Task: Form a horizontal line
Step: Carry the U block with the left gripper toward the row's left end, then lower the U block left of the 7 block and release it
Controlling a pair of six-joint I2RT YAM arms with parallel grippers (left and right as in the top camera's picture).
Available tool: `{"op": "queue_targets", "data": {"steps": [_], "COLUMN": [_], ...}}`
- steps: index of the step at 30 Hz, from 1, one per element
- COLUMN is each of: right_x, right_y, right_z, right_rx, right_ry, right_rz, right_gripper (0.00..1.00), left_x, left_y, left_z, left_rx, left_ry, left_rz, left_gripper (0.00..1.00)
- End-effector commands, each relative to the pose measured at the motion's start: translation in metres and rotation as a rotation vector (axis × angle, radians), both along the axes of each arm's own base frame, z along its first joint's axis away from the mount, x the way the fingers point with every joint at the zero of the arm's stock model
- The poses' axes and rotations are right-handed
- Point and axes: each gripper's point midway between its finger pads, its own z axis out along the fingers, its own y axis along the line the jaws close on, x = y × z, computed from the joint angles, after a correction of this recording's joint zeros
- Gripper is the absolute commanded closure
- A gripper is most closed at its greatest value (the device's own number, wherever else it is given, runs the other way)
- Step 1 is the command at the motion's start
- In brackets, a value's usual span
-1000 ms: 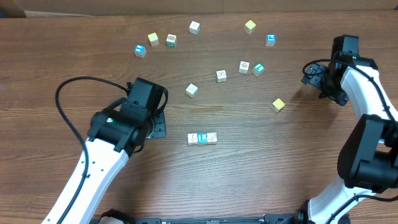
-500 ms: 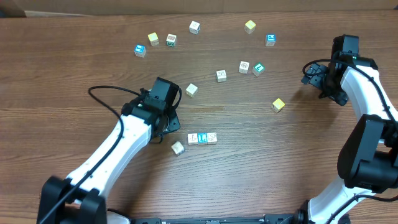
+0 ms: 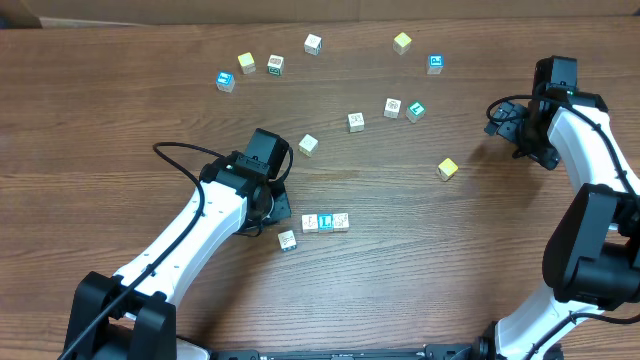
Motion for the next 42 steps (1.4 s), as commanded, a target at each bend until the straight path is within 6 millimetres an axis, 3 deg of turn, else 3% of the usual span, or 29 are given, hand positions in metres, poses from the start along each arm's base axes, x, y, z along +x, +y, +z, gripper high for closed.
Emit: {"op": "queue_targets", "data": {"steps": [1,3,5,6,7,8,10,24,35,42], "right_x": [0.008,0.008,0.008,0.008,0.008,0.008,0.008,0.008,0.008,0.008], "right_y": [-0.002,-0.002,-0.002,-0.002,-0.002,-0.002,-0.002,-0.002,-0.002,-0.002], "right_z": [0.016,0.016,0.016,0.016,0.016,0.016,0.016,0.016,0.016,0.016], "right_rx": [-0.013,-0.013,-0.013,-0.013,-0.013,-0.013,-0.013,-0.013,-0.013,-0.013], "right_ry": [-0.045,-0.045,-0.045,-0.045,-0.045,-0.045,-0.045,-0.045,-0.046,-0.045], "right_rz": [0.000,0.000,0.000,0.000,0.000,0.000,0.000,0.000,0.000,0.000], "right_gripper": [0.00,0.00,0.00,0.00,0.00,0.00,0.00,0.00,0.00,0.00], "left_x": [-0.013,-0.017,-0.022,-0.025,-0.029,-0.031,-0.036,-0.049,-0.056,-0.059], "left_y": [-0.019,-0.021,-0.019,-0.018,-0.016,-0.014,-0.012,-0.031,-0.026,-0.026], "left_z": [-0.002,-0.002,-0.002,-0.003,-0.003,-0.004,-0.004,-0.015,-0.017,-0.036], "left_rx": [-0.091,-0.104,-0.098,-0.093,-0.087,-0.081,-0.072,-0.061,-0.039,-0.028], "left_ry": [0.056,0.073,0.096,0.108,0.124,0.135,0.153,0.154,0.184,0.253], "left_rz": [-0.096,-0.099,-0.099,-0.098,-0.097,-0.096,-0.094,-0.139,-0.134,-0.122], "left_gripper": [0.95,0.83,0.79,0.72,0.58,0.52,0.50,0.52,0.53,0.52]}}
